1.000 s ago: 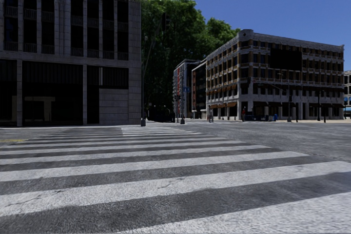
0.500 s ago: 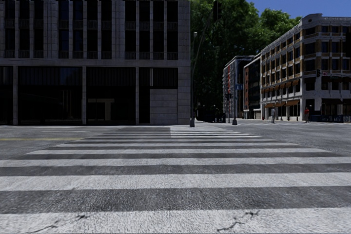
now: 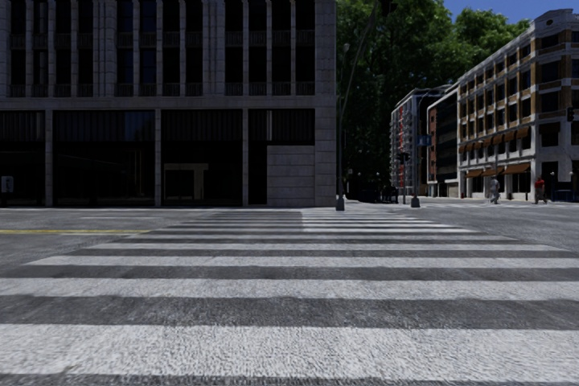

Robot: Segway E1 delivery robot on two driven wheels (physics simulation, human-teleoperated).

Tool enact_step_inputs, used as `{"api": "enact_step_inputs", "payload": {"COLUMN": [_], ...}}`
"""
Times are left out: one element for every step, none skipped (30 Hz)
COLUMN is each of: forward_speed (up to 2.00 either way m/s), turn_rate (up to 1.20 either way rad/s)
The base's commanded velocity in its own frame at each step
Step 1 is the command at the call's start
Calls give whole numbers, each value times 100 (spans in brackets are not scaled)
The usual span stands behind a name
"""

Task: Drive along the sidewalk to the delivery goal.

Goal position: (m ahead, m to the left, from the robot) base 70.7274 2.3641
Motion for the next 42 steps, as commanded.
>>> {"api": "enact_step_inputs", "payload": {"forward_speed": [164, 164, 200, 200, 200, 200, 200, 200, 200, 200, 200, 200, 200, 200, 200, 200, 200, 200, 200, 200, 200, 200, 200, 200, 200, 200, 200, 200, 200, 200, 200, 200, 200, 200, 200, 200, 200, 200, 200, 200, 200, 200], "turn_rate": [26, 26, 26, 26, 25, 25, 25, 25, 25, 25, 25, 25, 25, 25, 25, 23, 20, 19, 19, 19, 19, 19, 16, 11, 11, 6, 1, 0, 0, 0, 0, 0, 0, 0, 0, 0, 0, 0, 0, 0, 0, 0]}}
